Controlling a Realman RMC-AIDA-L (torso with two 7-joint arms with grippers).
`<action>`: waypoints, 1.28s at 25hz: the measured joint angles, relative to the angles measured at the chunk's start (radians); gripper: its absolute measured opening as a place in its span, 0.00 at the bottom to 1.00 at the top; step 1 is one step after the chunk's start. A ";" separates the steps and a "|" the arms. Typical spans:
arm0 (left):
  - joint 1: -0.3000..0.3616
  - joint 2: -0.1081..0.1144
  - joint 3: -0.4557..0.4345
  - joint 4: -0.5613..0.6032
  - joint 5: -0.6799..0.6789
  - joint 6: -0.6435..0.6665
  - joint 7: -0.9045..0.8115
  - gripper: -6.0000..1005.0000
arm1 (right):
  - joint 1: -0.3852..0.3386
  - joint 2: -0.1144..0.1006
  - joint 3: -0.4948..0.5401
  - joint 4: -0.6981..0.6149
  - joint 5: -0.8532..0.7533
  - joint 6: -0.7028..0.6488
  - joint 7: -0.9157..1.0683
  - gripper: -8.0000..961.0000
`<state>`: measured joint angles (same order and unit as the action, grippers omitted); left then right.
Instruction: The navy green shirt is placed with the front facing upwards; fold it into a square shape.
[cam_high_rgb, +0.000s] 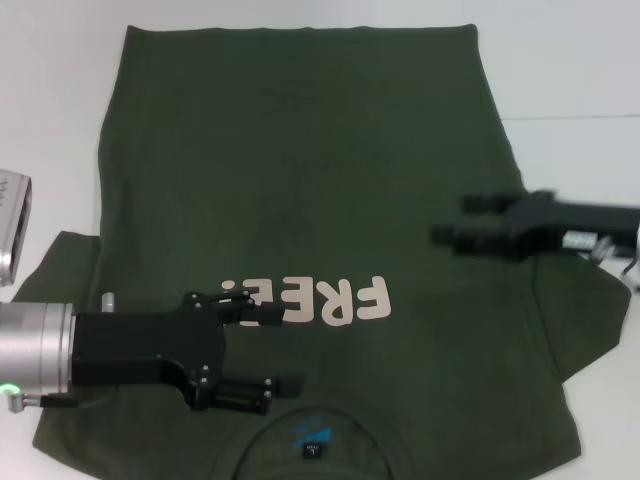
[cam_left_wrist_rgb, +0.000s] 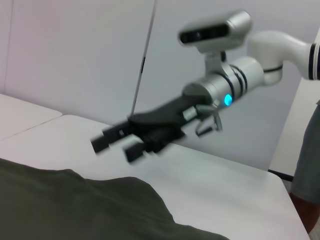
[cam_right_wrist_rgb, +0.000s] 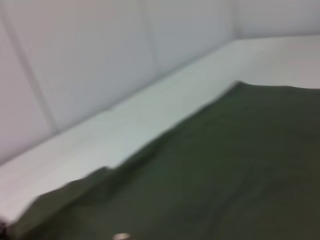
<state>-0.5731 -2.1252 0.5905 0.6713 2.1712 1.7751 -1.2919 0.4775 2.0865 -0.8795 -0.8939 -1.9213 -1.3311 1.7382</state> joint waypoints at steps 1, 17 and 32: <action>-0.001 -0.001 0.000 0.000 0.000 0.000 0.000 0.90 | -0.003 0.000 0.003 -0.053 -0.038 0.018 0.066 0.93; -0.016 -0.015 0.000 -0.001 -0.002 -0.004 0.000 0.90 | 0.075 -0.014 0.146 -0.380 -0.854 -0.169 0.643 0.89; -0.030 -0.022 0.025 -0.001 0.001 -0.026 0.000 0.90 | 0.117 -0.024 0.153 -0.230 -0.917 -0.107 0.787 0.89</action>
<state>-0.6029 -2.1469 0.6156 0.6703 2.1723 1.7490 -1.2916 0.5947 2.0629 -0.7264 -1.1240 -2.8380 -1.4385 2.5254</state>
